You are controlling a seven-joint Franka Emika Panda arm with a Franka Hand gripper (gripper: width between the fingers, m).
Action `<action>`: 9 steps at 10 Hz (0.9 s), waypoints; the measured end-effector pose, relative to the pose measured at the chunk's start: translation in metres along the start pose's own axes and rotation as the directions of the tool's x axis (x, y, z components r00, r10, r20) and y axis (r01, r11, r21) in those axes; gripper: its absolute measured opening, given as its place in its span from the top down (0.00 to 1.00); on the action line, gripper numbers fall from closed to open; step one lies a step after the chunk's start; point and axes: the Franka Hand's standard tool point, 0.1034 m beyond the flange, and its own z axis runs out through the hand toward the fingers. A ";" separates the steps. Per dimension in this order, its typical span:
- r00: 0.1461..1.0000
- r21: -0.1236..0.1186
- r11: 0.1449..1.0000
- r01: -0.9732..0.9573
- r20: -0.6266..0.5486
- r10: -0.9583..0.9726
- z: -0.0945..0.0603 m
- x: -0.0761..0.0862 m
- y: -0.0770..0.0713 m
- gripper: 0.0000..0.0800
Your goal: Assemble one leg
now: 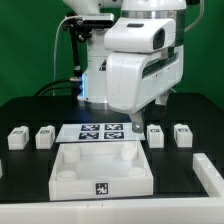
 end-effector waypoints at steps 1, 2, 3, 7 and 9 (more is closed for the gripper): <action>1.000 0.005 1.000 0.006 -0.001 -0.006 0.001 -0.003 -0.002 0.19; 0.998 0.016 0.998 0.068 0.009 -0.068 0.006 -0.015 -0.011 0.19; 0.986 0.018 0.986 0.168 0.009 -0.168 0.008 -0.030 -0.021 0.19; 0.814 0.027 0.813 0.581 -0.020 -0.581 0.062 -0.109 -0.063 0.19; 0.829 0.047 0.827 0.560 -0.037 -0.559 0.094 -0.123 -0.069 0.19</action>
Offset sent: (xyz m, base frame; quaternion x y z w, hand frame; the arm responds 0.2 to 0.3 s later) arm -0.0778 -0.0212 -0.0038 0.0032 0.0169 -0.2136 0.9768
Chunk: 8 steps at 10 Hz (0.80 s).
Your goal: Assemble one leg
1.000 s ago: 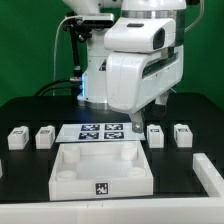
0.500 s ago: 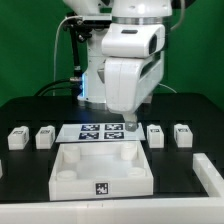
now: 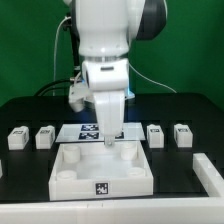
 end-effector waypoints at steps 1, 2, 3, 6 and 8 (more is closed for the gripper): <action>1.000 0.009 1.000 -0.008 -0.005 0.008 0.009 -0.001 -0.004 0.19; 1.000 0.006 1.000 -0.012 -0.006 0.012 0.013 0.000 -0.004 0.19; 1.000 0.006 1.000 -0.013 -0.006 0.013 0.012 -0.001 -0.004 0.33; 1.000 0.007 1.000 -0.013 -0.006 0.013 0.013 -0.001 -0.004 0.54; 1.000 0.004 1.000 -0.014 -0.006 0.014 0.013 -0.001 -0.003 0.79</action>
Offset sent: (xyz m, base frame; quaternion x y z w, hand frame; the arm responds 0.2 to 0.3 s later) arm 0.0000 0.0000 0.0000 0.0000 0.0000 0.0000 1.0000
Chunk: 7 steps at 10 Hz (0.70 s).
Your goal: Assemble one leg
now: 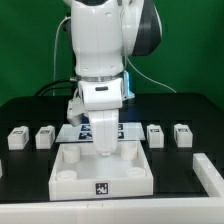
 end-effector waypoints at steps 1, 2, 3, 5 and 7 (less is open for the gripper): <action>1.000 -0.010 1.000 0.000 0.000 0.000 -0.001 0.000 0.002 0.92; 1.000 -0.010 1.000 0.000 0.000 0.000 -0.001 0.000 0.002 0.92; 1.000 -0.011 1.000 0.000 0.000 0.000 -0.001 0.000 0.002 0.92; 1.000 -0.011 1.000 0.000 0.000 0.000 -0.001 0.000 0.002 0.92; 1.000 -0.011 1.000 0.000 0.000 0.000 -0.001 0.000 0.002 0.92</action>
Offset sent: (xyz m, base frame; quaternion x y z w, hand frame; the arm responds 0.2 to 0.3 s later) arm 0.0000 0.0000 0.0000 0.0000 0.0000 0.0000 1.0000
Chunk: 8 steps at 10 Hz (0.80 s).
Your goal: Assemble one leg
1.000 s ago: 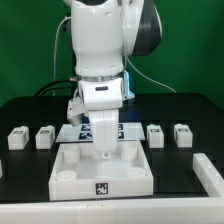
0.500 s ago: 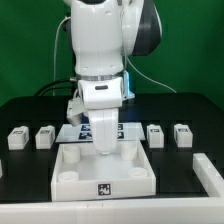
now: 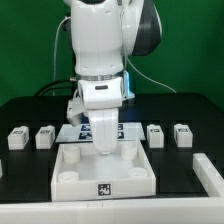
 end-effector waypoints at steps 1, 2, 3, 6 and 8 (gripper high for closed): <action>1.000 0.000 1.000 -0.001 0.000 0.001 0.000 0.000 0.000 0.92; 1.000 -0.005 1.000 -0.016 -0.003 0.016 0.000 0.006 0.004 0.92; 1.000 -0.010 1.000 -0.002 -0.008 0.001 -0.001 0.014 0.012 0.92; 0.998 -0.027 0.998 0.055 -0.027 -0.056 -0.007 0.042 0.044 0.92; 0.999 -0.031 0.999 0.022 -0.043 -0.023 -0.006 0.062 0.054 0.92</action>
Offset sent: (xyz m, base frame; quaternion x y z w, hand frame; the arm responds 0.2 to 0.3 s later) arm 0.0314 0.0417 -0.0015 0.0150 0.0426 -0.0995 0.9940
